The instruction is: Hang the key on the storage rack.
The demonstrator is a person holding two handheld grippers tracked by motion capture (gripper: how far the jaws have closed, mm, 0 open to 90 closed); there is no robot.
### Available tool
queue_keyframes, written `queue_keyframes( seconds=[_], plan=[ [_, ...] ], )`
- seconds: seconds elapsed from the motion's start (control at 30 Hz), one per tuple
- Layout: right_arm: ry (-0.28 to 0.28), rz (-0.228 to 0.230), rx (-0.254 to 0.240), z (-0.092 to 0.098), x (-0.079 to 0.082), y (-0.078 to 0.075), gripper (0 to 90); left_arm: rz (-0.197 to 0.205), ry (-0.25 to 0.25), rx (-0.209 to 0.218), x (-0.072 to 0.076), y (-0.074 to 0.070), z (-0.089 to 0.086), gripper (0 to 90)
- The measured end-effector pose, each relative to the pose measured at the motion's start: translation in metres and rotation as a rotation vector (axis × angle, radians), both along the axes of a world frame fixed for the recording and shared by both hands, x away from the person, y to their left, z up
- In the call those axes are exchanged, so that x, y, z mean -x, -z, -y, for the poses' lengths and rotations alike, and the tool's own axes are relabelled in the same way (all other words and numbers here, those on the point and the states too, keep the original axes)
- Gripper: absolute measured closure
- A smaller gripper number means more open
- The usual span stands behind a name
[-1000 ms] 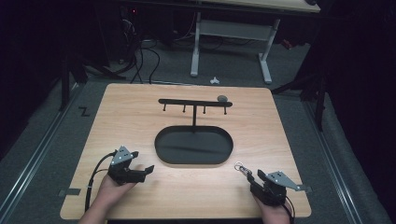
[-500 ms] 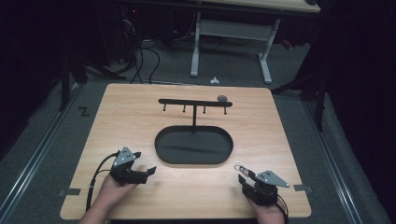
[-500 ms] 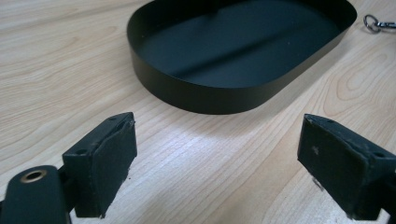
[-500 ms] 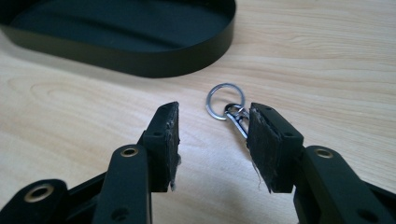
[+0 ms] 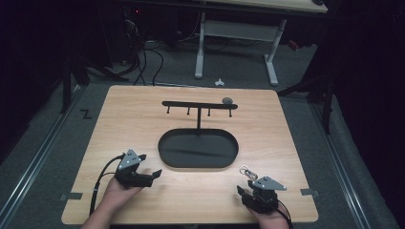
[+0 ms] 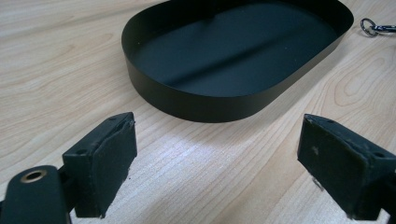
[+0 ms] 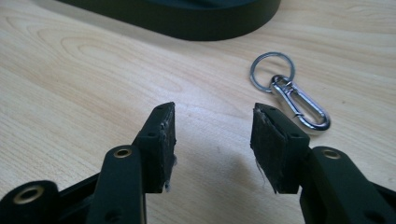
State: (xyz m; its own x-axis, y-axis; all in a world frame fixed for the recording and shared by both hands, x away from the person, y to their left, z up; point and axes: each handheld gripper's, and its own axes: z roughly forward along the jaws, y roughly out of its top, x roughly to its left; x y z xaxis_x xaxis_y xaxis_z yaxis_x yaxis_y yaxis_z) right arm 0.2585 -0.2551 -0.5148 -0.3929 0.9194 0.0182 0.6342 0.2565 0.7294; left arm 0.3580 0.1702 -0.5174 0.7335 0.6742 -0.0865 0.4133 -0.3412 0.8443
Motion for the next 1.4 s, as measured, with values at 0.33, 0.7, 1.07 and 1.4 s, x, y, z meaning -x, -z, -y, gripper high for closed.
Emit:
queue_keyframes(
  seconds=[0.33,0.7,1.07,1.4],
  plan=[
    [-0.022,-0.089,0.035,-0.016,-0.014,-0.006,49.8,0.006,-0.02,-0.008,0.012,-0.002,-0.012,12.6],
    [-0.049,-0.251,0.114,-0.021,-0.036,-0.017,45.3,0.015,-0.017,-0.013,0.009,0.0,-0.01,12.6],
    [-0.025,-0.3,0.178,-0.025,-0.036,-0.013,47.1,0.015,0.052,0.035,0.007,-0.003,-0.004,12.6],
    [-0.045,-0.299,0.176,-0.019,-0.033,-0.016,48.0,0.031,0.048,0.03,0.012,-0.004,-0.005,14.0]
  ],
)
